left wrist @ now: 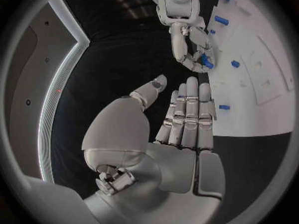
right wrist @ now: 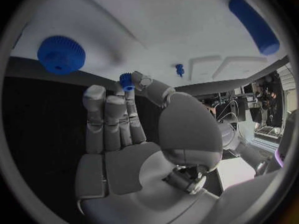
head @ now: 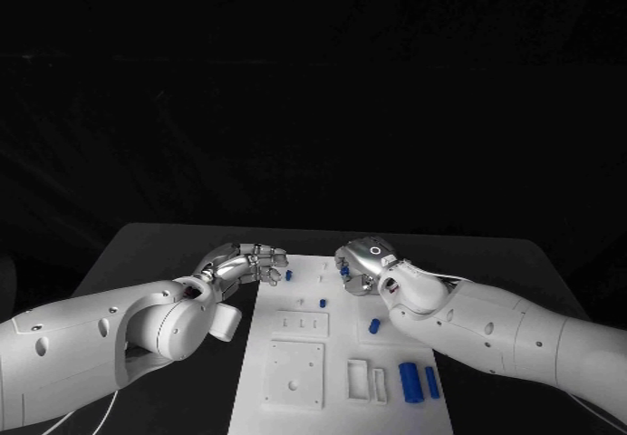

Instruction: Assemble the parts on the task board

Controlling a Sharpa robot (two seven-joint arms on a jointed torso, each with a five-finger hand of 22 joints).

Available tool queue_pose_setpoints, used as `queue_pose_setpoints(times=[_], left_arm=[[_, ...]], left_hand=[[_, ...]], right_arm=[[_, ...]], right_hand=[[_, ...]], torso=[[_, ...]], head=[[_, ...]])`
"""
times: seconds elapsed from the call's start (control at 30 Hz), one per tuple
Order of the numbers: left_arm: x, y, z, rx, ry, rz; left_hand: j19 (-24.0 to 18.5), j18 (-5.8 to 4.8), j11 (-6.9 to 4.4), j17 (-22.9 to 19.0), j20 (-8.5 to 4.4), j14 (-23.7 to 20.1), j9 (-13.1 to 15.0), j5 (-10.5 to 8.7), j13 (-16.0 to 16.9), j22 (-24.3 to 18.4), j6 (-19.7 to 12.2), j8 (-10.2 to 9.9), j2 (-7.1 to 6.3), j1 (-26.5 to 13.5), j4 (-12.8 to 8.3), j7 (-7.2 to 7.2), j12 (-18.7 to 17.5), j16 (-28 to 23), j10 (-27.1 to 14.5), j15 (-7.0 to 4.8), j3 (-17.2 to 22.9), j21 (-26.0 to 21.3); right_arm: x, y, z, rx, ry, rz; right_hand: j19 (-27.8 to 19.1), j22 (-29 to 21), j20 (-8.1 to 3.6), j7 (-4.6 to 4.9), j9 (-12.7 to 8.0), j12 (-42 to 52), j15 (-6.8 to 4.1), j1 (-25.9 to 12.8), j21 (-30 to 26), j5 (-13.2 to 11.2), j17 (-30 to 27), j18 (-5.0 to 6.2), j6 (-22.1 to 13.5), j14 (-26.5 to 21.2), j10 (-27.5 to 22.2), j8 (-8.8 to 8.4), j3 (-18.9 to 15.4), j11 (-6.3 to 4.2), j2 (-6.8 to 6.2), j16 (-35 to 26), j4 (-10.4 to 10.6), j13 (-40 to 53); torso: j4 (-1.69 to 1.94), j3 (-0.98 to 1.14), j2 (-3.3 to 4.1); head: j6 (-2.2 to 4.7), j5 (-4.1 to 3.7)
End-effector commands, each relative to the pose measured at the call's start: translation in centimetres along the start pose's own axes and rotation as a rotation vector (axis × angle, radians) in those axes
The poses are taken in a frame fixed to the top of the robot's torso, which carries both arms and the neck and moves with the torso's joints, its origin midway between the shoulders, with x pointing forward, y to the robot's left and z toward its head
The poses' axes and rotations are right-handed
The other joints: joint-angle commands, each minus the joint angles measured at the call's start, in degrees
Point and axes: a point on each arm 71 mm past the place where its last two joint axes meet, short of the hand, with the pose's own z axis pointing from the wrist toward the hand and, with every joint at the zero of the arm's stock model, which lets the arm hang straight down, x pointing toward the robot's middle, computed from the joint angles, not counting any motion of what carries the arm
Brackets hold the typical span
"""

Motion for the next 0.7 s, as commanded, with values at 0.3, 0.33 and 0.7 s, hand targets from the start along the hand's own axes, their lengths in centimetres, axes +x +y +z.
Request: queue_pose_setpoints(times=[0.3,0.33,0.7], left_arm=[[0.4,-0.1,0.3,0.007,0.016,-0.007],[0.4,-0.1,0.3,0.007,0.016,-0.007],[0.8,-0.2,0.3,0.008,0.025,-0.009]], left_hand=[[0.0,0.68,0.03,0.1,-0.21,-0.3,-0.1,-0.39,0.0,1.2,0.2,-0.3,-0.15,-0.6,-0.1,0.23,-0.4,0.3,0.4,-0.12,0.3,0.3],[0.0,0.68,0.03,0.1,-0.21,-0.3,-0.1,-0.39,0.0,1.2,0.2,-0.3,-0.14,-0.6,-0.1,0.23,-0.4,0.3,0.4,-0.12,0.3,0.3],[-0.1,0.69,0.03,0.1,-0.21,-0.3,-0.1,-0.40,0.0,1.2,0.2,-0.3,-0.15,-0.7,-0.1,0.23,-0.4,0.4,0.4,-0.12,0.3,0.3]], right_arm=[[-0.8,1.4,1.3,0.000,-0.088,-0.013],[-0.8,1.5,1.4,0.001,-0.088,-0.014],[-0.8,1.7,2.6,0.006,-0.087,-0.030]], right_hand=[[0.8,1.2,-1.25,0.04,0.2,0.0,-1.60,0.4,0.5,0.2,-0.1,4.87,0.6,-1.1,5.0,0.04,0.5,-1.56,-0.23,0.2,0.0,2.6],[0.8,1.2,-1.25,0.04,0.2,0.0,-1.60,0.4,0.5,0.2,-0.2,4.87,0.6,-1.1,5.0,0.04,0.5,-1.55,-0.24,0.2,0.0,2.6],[0.8,1.2,-1.25,0.05,0.3,-0.1,-1.56,0.3,0.6,0.2,-0.2,4.87,0.6,-1.1,4.9,-0.05,0.7,-1.51,-0.38,0.2,0.1,2.8]], torso=[[0.22,-0.10,0.14],[0.21,-0.11,0.14],[0.22,-0.21,0.25]], head=[[0.32,-0.04],[0.33,-0.03],[0.53,-0.01]])
